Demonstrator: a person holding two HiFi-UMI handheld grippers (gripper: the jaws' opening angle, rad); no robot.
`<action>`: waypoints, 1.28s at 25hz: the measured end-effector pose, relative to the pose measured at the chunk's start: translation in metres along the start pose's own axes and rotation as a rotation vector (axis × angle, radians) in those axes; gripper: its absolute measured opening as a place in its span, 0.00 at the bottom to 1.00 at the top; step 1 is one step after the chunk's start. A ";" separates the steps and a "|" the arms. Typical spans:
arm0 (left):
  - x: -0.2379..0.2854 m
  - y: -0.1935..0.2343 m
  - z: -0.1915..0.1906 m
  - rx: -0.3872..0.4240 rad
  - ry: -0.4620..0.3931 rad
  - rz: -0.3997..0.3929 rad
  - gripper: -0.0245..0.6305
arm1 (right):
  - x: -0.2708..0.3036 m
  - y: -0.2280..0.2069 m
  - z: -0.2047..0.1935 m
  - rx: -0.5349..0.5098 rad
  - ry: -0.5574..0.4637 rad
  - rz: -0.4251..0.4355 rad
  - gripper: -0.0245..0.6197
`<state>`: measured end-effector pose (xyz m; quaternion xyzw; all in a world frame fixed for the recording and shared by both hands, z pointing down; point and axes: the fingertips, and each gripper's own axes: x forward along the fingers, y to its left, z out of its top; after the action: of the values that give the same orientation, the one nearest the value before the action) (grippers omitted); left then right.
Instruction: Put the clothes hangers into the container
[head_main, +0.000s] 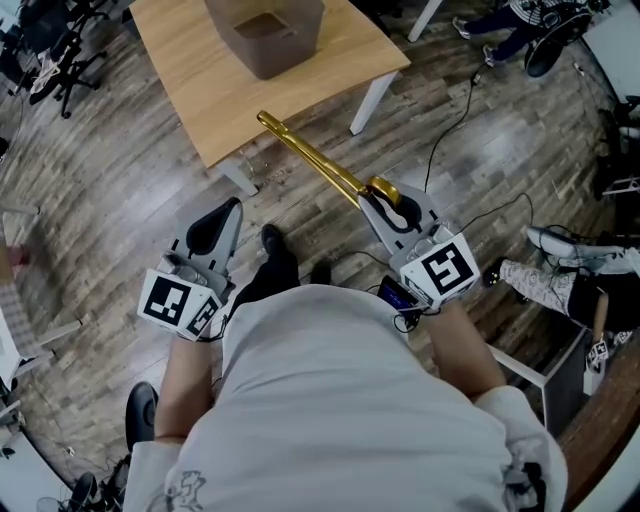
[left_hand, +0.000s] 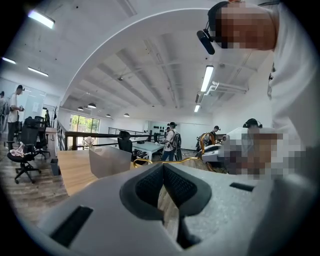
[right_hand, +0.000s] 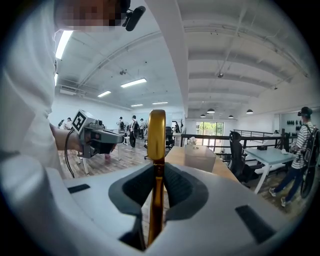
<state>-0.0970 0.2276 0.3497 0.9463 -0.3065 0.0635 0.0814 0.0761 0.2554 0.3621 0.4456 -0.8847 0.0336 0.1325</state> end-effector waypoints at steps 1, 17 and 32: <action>0.002 0.005 0.000 -0.002 0.000 0.000 0.05 | 0.005 -0.002 0.000 0.002 0.002 -0.001 0.14; 0.044 0.135 0.017 -0.020 -0.006 -0.072 0.05 | 0.133 -0.041 0.037 0.000 0.017 -0.067 0.14; 0.073 0.184 0.033 -0.007 0.000 -0.106 0.05 | 0.186 -0.071 0.051 0.004 0.021 -0.086 0.14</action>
<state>-0.1448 0.0323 0.3511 0.9609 -0.2561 0.0580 0.0880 0.0170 0.0587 0.3580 0.4831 -0.8633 0.0344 0.1421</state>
